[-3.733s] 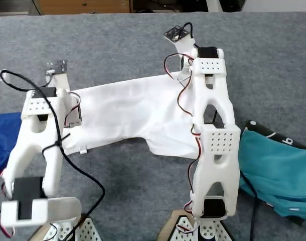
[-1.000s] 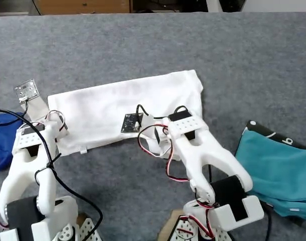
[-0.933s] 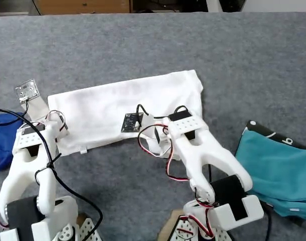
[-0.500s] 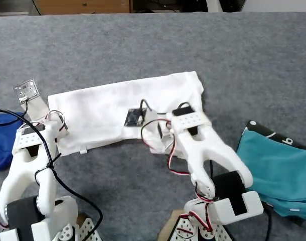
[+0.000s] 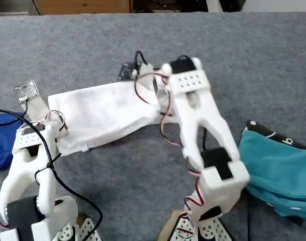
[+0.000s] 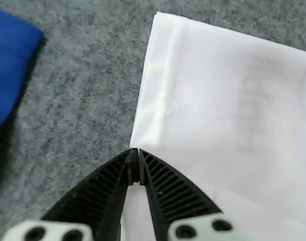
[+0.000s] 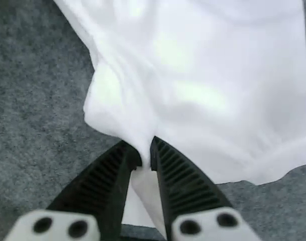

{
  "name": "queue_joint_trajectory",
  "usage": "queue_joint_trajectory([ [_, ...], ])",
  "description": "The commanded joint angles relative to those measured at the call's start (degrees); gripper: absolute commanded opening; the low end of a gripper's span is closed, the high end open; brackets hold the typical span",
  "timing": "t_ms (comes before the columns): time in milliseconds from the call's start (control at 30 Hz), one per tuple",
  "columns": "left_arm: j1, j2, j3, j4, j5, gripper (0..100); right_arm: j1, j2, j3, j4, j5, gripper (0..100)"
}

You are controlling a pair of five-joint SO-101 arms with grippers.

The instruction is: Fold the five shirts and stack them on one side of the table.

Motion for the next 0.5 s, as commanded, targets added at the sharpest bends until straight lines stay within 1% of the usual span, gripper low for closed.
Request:
queue_joint_trajectory([
  [0,-0.4,-0.2,-2.8,0.0,0.7,2,-2.5,6.5,-14.9,3.4,1.6,0.4],
  [167,-0.4,-0.2,-2.8,0.0,0.7,2,-3.7,16.8,-27.8,7.4,5.8,0.4],
  [267,-0.4,-0.2,-2.8,0.0,0.7,2,-4.7,21.8,-33.1,8.4,9.1,0.4],
  [367,-0.4,-0.2,-2.8,0.0,0.6,2,-5.1,25.9,-37.1,8.1,9.8,1.3],
  [400,-0.4,-0.2,-2.8,0.0,0.6,2,-5.3,26.9,-38.5,8.4,9.8,3.6],
  [467,-0.4,-0.2,-2.8,0.0,0.6,2,-5.3,27.6,-40.9,8.9,9.8,12.0],
])
